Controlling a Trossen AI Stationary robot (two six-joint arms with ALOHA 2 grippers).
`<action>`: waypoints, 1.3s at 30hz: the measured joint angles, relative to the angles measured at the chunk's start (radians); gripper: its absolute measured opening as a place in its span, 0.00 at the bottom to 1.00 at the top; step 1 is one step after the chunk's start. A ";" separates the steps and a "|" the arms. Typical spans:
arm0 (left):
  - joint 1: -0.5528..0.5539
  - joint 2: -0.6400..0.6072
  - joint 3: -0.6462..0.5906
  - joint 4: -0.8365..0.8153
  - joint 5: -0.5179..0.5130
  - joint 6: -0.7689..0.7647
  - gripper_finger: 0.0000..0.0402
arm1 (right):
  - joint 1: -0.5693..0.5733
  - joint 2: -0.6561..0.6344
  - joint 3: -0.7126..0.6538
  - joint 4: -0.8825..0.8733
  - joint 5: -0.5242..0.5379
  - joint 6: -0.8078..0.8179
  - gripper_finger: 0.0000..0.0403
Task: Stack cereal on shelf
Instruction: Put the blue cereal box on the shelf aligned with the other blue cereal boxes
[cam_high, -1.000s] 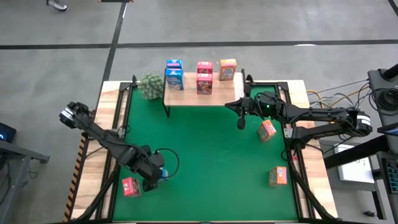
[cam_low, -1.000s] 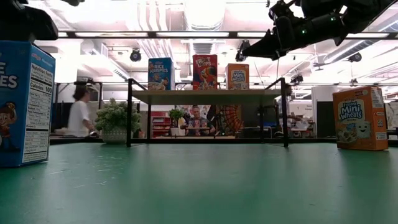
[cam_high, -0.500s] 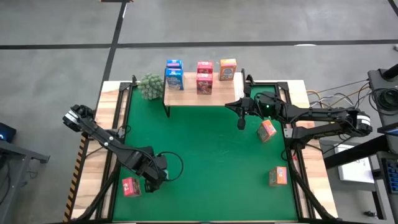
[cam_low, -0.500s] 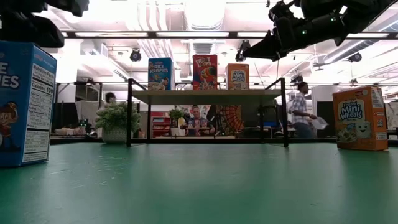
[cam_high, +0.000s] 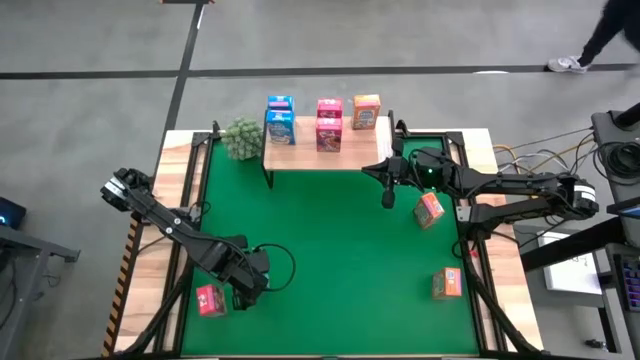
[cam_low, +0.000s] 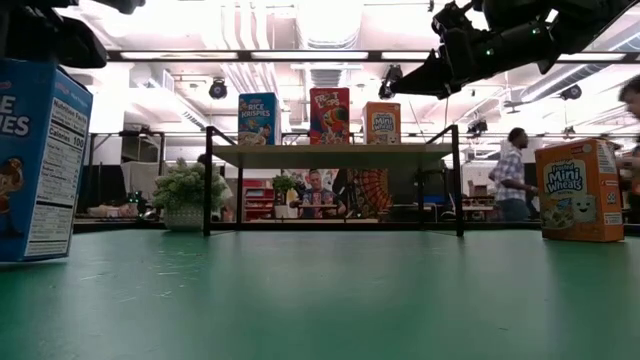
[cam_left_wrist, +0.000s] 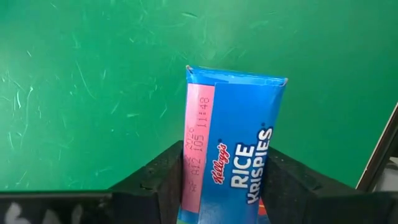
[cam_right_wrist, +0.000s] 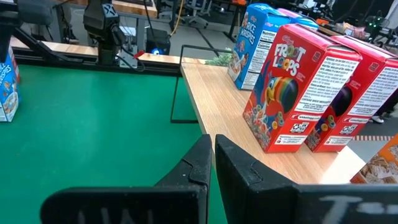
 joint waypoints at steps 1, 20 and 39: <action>0.000 0.000 0.001 0.000 0.000 0.001 0.39 | 0.000 0.000 0.000 0.000 0.000 0.000 0.03; 0.089 -0.001 0.200 -0.111 -0.115 0.274 0.33 | 0.000 0.000 0.000 -0.010 0.000 0.022 0.03; 0.473 -0.002 0.467 -0.241 -0.184 0.896 0.33 | 0.000 0.000 0.000 -0.031 0.000 0.016 0.03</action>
